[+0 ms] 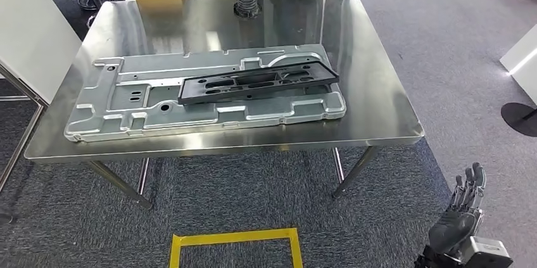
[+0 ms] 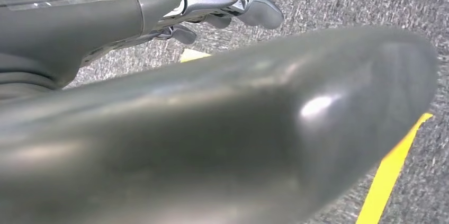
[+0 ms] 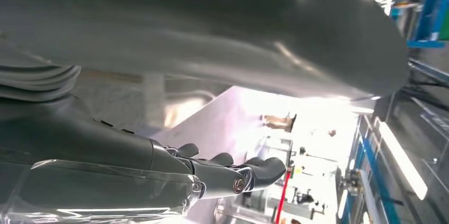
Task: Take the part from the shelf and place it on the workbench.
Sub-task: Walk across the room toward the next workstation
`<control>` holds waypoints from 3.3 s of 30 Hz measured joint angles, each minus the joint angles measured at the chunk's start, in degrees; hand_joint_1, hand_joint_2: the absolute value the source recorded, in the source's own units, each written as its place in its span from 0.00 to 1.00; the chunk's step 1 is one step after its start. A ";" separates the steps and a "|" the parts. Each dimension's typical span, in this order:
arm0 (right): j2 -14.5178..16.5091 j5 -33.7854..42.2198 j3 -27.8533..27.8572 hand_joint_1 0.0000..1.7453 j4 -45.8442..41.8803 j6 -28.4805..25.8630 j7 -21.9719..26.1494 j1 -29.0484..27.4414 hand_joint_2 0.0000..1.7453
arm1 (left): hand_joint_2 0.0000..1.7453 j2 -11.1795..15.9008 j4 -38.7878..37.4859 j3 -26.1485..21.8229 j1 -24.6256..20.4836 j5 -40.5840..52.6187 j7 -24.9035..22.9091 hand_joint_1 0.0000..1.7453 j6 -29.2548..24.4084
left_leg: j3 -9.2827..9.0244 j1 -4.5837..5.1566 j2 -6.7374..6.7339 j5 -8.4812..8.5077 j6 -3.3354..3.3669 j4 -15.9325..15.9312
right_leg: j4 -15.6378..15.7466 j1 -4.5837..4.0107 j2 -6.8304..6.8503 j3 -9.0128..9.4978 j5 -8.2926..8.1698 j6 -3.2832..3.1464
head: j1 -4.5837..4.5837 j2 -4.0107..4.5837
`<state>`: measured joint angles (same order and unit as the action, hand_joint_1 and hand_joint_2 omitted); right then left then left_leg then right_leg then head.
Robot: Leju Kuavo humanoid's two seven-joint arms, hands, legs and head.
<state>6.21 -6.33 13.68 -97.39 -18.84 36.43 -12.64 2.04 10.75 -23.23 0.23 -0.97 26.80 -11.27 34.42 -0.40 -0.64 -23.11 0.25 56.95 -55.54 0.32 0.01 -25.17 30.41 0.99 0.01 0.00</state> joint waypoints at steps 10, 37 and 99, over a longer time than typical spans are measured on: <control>1.62 -9.53 8.45 0.00 19.71 1.10 -0.94 3.00 0.00 | 0.00 -0.09 0.00 -0.12 0.07 1.99 -0.53 0.00 -0.20 | 3.18 -0.31 0.18 -9.87 -1.89 16.37 | 0.65 -0.29 0.48 -6.54 -5.48 -2.24 | -0.27 0.01; -3.28 -34.64 16.05 0.00 84.06 3.84 -40.51 14.07 0.00 | 0.00 -0.52 0.15 -2.51 -0.46 9.01 -0.99 0.00 2.47 | 3.68 -0.20 0.09 -7.68 -1.18 8.43 | 1.48 -0.04 0.65 -1.73 -2.24 -2.05 | -0.39 0.01; -4.07 -30.11 21.04 0.00 86.26 15.86 -37.79 14.39 0.50 | 1.00 -1.89 0.24 -6.90 -1.07 12.77 -6.11 0.00 3.13 | -3.28 0.15 0.23 -4.60 0.97 0.69 | -0.21 0.73 -0.03 -3.41 -1.75 1.49 | -0.08 0.00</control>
<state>2.14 -36.44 34.73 -11.14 -2.97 -1.36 1.75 0.15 10.99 -30.13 -0.84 11.81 20.69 -8.15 31.14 -0.25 -0.41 -27.71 1.22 57.64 -55.75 1.05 -0.02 -28.58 28.66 2.48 -0.07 0.00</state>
